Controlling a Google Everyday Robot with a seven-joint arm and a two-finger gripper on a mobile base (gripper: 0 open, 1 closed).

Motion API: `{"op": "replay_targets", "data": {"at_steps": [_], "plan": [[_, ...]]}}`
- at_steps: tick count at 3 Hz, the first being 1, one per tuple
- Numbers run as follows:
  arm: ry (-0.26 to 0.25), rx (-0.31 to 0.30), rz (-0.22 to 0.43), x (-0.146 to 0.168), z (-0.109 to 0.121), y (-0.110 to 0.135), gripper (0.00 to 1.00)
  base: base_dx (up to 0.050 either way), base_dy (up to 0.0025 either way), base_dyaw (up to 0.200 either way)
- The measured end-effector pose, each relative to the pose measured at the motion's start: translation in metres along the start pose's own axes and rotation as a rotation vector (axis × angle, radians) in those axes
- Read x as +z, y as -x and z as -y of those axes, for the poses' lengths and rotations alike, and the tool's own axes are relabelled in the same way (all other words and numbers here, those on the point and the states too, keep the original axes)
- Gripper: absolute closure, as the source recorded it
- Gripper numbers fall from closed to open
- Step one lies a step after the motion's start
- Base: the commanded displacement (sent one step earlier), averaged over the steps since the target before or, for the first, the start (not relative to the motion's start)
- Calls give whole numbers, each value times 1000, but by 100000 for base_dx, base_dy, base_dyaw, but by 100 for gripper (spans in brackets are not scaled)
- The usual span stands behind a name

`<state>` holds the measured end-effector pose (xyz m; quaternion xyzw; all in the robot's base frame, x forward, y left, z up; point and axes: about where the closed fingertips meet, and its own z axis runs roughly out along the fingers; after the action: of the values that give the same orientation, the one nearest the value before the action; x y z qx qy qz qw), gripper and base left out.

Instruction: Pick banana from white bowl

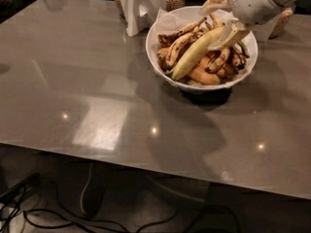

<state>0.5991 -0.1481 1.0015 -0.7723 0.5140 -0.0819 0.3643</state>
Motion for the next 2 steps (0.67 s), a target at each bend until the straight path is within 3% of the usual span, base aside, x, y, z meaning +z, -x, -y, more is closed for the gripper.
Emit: {"op": "replay_targets", "data": {"at_steps": [2], "plan": [[58, -97, -74, 14, -5, -9, 43, 0, 0, 0]]}}
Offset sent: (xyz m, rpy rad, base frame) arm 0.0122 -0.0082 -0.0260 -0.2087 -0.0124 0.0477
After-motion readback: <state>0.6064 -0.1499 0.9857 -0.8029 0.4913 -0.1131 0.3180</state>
